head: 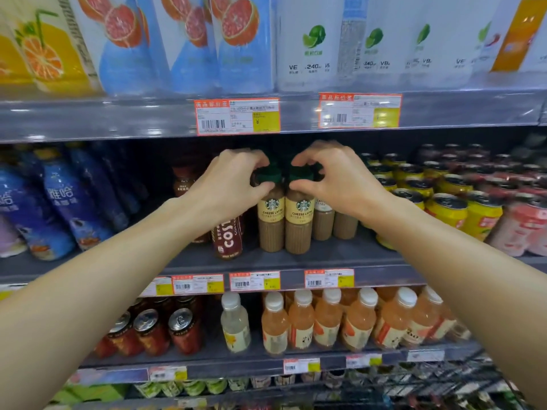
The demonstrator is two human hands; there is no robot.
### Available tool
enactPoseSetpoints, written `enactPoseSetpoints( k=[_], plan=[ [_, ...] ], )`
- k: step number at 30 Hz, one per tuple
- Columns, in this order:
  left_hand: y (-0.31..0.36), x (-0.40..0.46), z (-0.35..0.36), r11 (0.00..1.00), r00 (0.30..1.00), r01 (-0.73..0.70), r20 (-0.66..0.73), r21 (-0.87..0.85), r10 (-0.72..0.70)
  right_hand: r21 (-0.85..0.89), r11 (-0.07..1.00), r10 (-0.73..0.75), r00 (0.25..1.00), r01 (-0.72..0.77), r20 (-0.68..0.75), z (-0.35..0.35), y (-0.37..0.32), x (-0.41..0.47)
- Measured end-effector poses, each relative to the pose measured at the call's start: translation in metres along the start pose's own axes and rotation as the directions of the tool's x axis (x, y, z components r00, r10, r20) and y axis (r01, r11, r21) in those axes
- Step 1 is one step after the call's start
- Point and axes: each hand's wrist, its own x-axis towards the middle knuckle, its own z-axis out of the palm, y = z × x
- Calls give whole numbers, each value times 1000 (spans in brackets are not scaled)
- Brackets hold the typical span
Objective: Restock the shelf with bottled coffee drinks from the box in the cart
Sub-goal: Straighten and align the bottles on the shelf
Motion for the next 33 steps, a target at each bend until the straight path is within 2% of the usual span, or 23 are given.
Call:
enactPoseSetpoints(
  k=[4,8,12,17,21,33],
  plan=[
    [-1,10,4,1000,1000,11,25,27,-12,-43,998,48,997,-45,66,-4,4,7],
    [-4,20,13,995,991,73,112,60,-80,-60,993,111,979,-103,169,-2,13,10],
    [-8,27,19,994,986,102,127,41,-107,-40,995,100,975,-94,198,3,20,11],
    [-14,41,22,985,975,167,143,45,-171,4,996,94,991,-95,91,16,28,12],
    [-19,42,21,988,979,146,137,42,-150,56,992,111,994,-112,12,28,36,13],
    [-24,36,23,998,995,65,81,-10,-64,134,984,130,989,-120,-66,27,25,6]
  ],
)
